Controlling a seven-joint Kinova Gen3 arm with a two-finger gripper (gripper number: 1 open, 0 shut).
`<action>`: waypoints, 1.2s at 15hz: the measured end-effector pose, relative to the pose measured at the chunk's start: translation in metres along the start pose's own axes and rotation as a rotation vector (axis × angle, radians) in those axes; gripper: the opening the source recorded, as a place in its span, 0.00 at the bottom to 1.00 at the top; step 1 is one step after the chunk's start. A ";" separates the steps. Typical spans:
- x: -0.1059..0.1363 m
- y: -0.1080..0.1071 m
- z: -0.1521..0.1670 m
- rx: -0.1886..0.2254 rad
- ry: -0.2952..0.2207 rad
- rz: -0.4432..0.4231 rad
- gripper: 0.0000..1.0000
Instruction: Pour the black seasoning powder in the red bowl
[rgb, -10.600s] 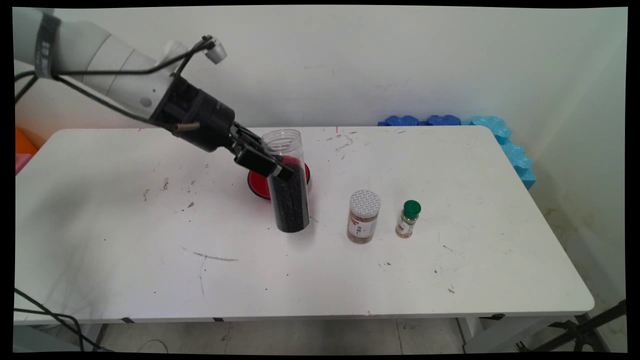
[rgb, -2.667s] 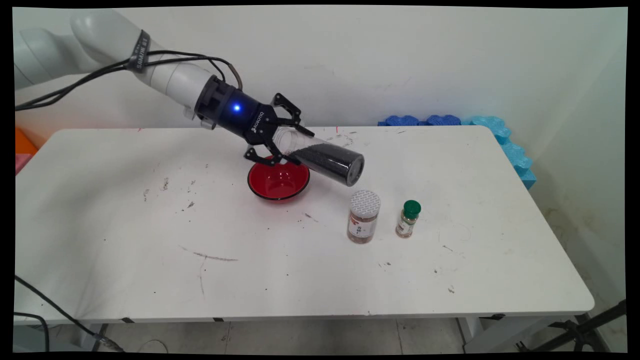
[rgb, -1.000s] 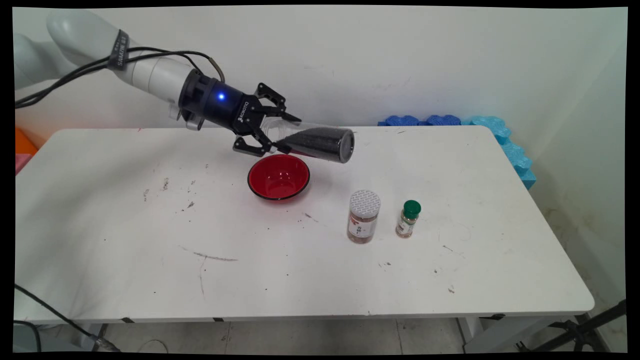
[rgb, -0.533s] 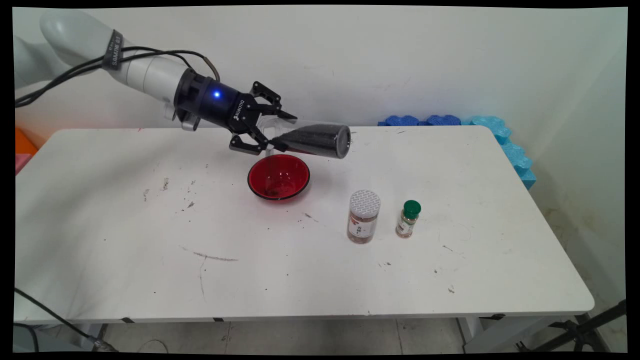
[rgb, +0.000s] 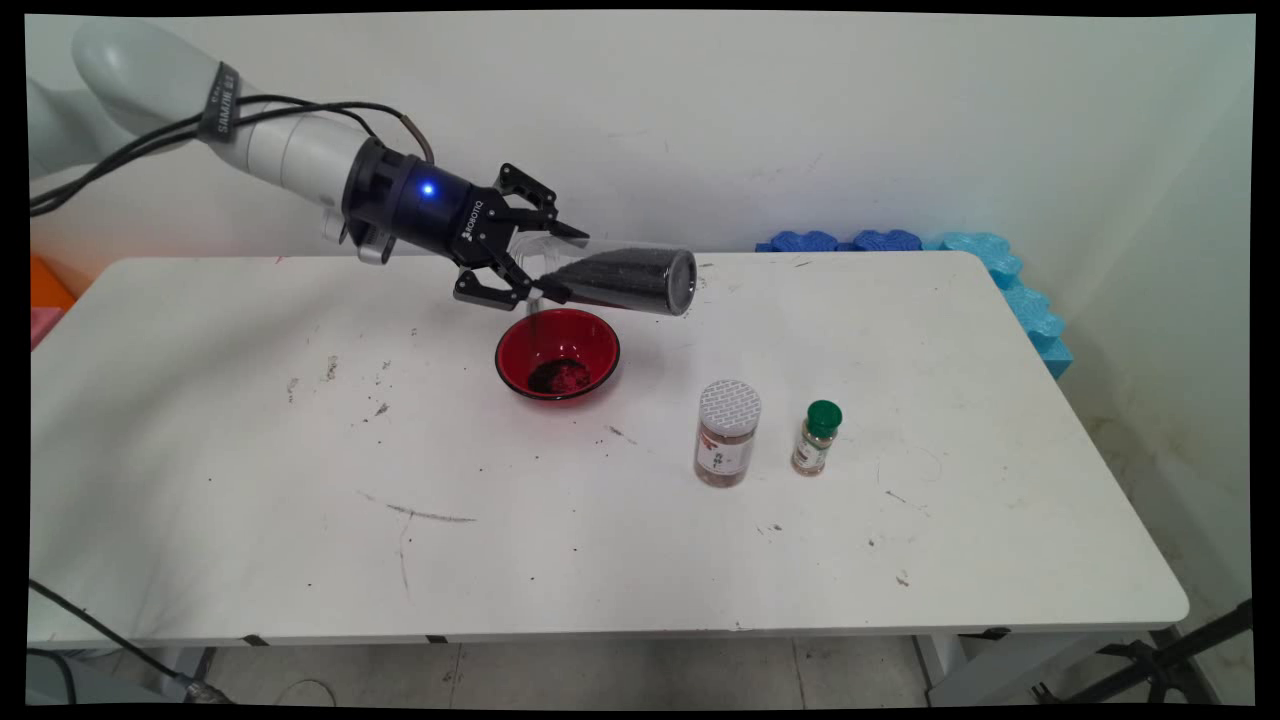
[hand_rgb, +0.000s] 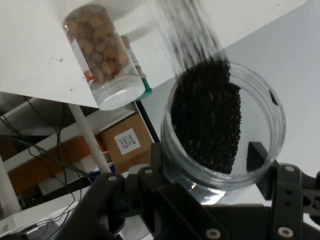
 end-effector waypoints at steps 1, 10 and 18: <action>0.000 0.000 0.001 -0.001 0.000 0.001 0.00; 0.001 0.006 0.008 -0.022 -0.007 -0.005 0.00; 0.004 0.009 0.010 -0.045 -0.007 -0.023 0.00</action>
